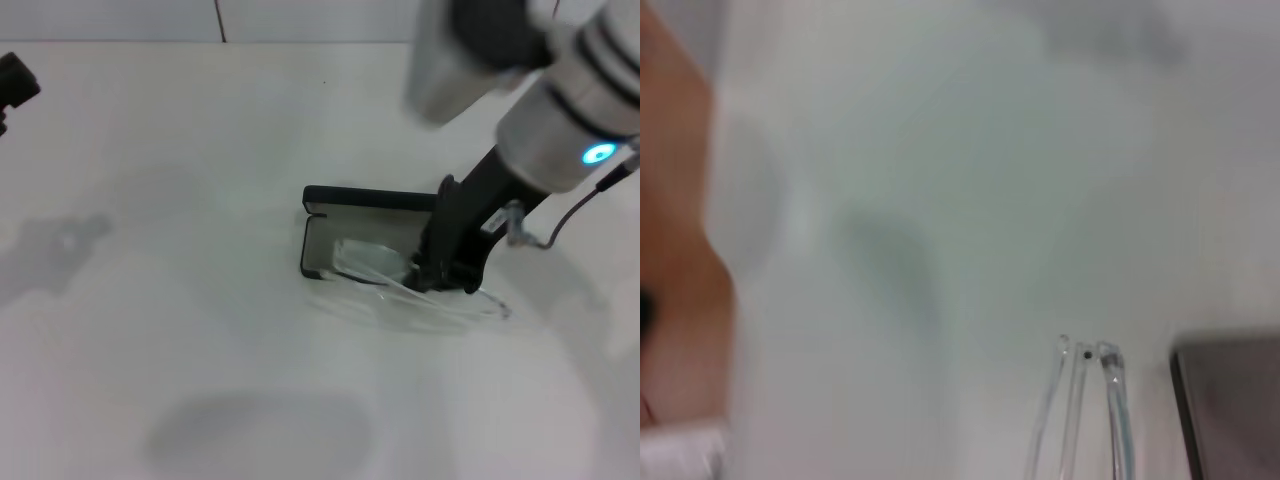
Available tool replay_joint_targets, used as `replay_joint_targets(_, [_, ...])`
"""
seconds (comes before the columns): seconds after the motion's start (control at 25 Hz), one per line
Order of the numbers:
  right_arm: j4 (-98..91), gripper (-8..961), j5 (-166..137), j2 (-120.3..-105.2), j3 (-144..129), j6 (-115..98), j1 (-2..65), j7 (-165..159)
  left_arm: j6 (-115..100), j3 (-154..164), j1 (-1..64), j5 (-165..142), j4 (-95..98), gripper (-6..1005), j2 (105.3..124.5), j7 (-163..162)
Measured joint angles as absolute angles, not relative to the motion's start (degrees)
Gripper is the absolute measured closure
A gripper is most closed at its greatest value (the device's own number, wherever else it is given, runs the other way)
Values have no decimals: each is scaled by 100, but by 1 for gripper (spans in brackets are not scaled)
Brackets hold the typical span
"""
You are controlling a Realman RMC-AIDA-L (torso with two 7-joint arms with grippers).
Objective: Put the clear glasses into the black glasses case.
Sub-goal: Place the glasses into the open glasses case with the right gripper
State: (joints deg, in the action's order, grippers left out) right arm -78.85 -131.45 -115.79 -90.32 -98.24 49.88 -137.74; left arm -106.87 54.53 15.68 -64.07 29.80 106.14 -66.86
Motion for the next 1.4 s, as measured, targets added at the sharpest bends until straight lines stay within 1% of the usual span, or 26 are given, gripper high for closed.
replay_joint_targets(0.2, [-7843, 871, -13871, -11617, -9980, -9799, 5579, -14442, -10594, 5352, 1673, -6565, 2958, 933, 10688, -6688])
replay_joint_targets(0.4, [-7647, 871, -14062, -11620, -10485, -9474, 5887, -14706, -10584, 5343, 1696, -6570, 2951, 933, 10711, -6686])
replay_joint_targets(0.84, [-7345, 871, -14423, -11619, -11123, -8274, 5830, -14917, -10393, 5336, 1737, -6575, 2926, 932, 10749, -6680])
replay_joint_targets(1.4, [-7173, 872, -14650, -11619, -11702, -7716, 5807, -15103, -10298, 5335, 2008, -6592, 2779, 932, 10751, -6685])
